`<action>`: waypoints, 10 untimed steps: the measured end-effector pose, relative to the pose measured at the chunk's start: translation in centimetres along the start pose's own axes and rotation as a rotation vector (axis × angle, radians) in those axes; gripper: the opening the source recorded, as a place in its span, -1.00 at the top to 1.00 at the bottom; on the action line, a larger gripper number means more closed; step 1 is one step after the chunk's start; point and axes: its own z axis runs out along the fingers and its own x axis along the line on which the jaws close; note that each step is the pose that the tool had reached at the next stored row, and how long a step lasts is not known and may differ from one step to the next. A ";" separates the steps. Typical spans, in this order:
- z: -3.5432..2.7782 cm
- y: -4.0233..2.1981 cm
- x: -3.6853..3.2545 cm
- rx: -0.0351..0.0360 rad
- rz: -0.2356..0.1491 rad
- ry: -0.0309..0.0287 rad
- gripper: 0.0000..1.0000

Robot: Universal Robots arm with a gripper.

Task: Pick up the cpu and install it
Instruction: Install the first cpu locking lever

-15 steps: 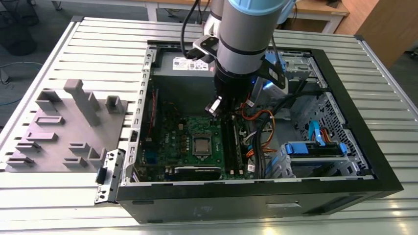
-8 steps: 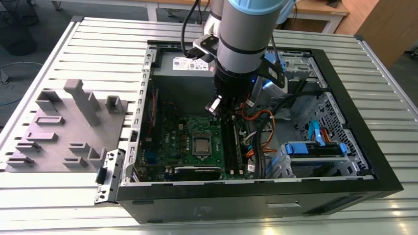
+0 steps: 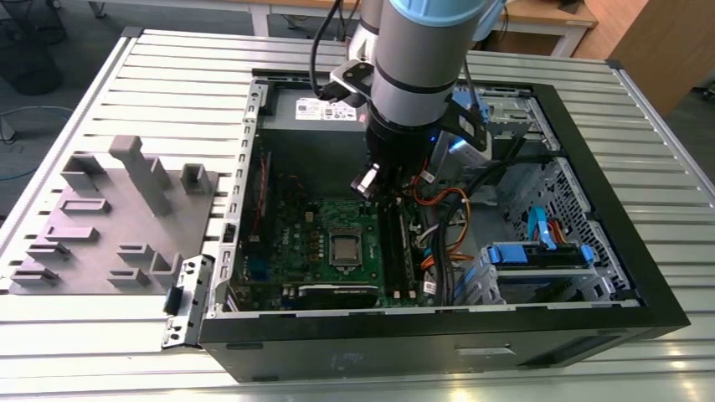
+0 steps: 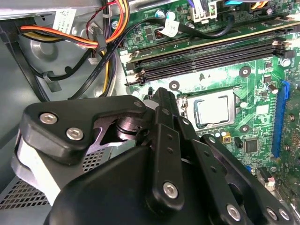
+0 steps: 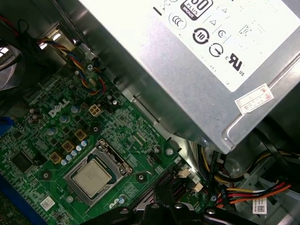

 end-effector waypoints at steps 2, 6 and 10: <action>0.02 0.04 -0.04 0.0000 0.000 0.0000 0.79; 0.13 0.25 -0.22 0.0001 0.000 0.0002 0.79; 0.35 0.56 -0.14 0.0000 0.000 0.0001 0.79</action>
